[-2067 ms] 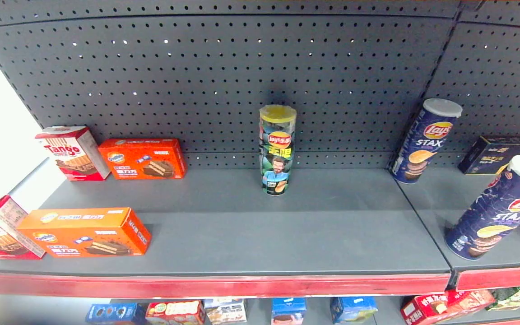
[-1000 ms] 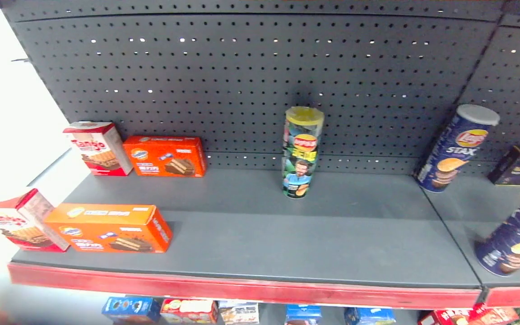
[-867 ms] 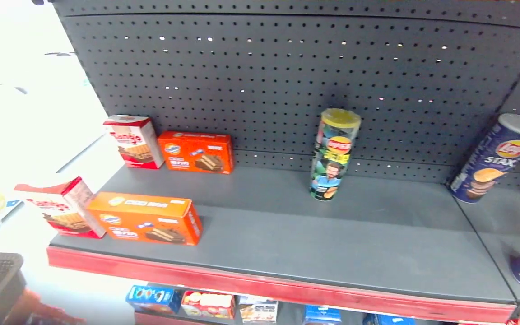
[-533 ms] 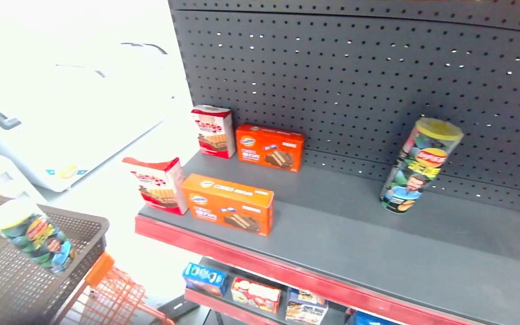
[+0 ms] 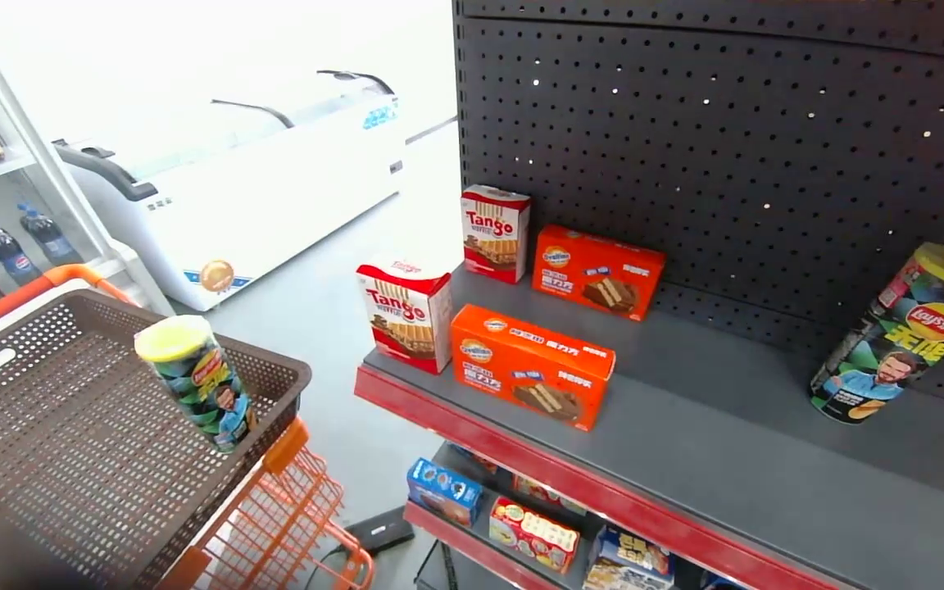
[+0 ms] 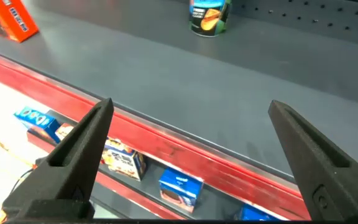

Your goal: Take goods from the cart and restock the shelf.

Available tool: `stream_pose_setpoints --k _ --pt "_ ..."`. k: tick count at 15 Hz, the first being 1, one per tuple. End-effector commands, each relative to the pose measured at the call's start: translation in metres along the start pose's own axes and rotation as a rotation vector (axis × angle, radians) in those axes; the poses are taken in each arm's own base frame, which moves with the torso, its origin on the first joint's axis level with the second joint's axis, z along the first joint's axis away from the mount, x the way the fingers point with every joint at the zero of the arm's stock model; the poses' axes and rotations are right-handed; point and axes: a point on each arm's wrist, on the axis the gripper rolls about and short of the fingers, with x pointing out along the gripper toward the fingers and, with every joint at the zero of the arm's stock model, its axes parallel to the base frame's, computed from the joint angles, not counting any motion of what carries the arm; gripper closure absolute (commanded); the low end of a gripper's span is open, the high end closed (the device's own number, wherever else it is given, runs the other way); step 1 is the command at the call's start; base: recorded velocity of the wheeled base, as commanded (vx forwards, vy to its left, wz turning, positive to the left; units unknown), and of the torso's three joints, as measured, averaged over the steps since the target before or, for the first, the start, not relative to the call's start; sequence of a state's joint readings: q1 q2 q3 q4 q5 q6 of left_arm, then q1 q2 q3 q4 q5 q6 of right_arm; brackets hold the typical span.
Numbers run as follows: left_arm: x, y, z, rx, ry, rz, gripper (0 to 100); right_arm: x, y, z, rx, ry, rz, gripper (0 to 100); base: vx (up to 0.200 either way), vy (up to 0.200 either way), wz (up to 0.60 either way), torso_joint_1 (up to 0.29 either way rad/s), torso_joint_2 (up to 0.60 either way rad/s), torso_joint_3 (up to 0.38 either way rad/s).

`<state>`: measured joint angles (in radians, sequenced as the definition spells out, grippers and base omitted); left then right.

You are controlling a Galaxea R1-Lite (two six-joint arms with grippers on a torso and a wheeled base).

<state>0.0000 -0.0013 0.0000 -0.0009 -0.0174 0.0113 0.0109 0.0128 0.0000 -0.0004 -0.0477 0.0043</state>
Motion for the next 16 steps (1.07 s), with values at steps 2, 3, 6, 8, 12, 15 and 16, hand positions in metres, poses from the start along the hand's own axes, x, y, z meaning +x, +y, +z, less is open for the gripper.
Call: stream_pose_setpoints --k 2,3,6,8,12,15,16 --pt "0.0 0.0 0.0 0.003 0.001 -0.001 0 0.0 0.0 0.0 0.0 -0.002 0.0 0 0.0 0.0 0.0 0.0 0.0 0.0" --pt "0.0 0.0 0.0 0.001 0.001 0.001 0 0.0 0.0 0.0 0.0 -0.002 0.0 0 0.0 0.0 0.0 0.0 0.0 0.0" --pt "-0.005 0.001 0.03 0.037 -0.054 0.019 0 0.0 0.0 0.0 0.0 -0.002 0.0 0 0.0 0.0 0.0 0.0 0.0 0.0" --pt "0.014 0.003 0.083 0.048 0.073 0.087 0 0.0 0.0 0.0 0.0 -0.002 0.0 0 0.0 0.0 0.0 0.0 0.0 0.0" --pt "0.089 0.006 0.121 0.047 0.254 0.103 0 0.0 0.0 0.0 0.0 -0.002 0.002 0 0.0 0.0 0.0 0.0 0.0 0.0" --pt "0.137 0.017 0.118 0.023 0.318 0.146 0 0.0 0.0 0.0 0.0 -0.002 0.0 0 0.0 0.0 0.0 0.0 0.0 0.0" --pt "0.152 0.022 0.113 0.015 0.34 0.102 0 0.0 0.0 0.0 0.0 -0.002 0.0 0 0.0 0.0 0.0 0.0 0.0 0.0"
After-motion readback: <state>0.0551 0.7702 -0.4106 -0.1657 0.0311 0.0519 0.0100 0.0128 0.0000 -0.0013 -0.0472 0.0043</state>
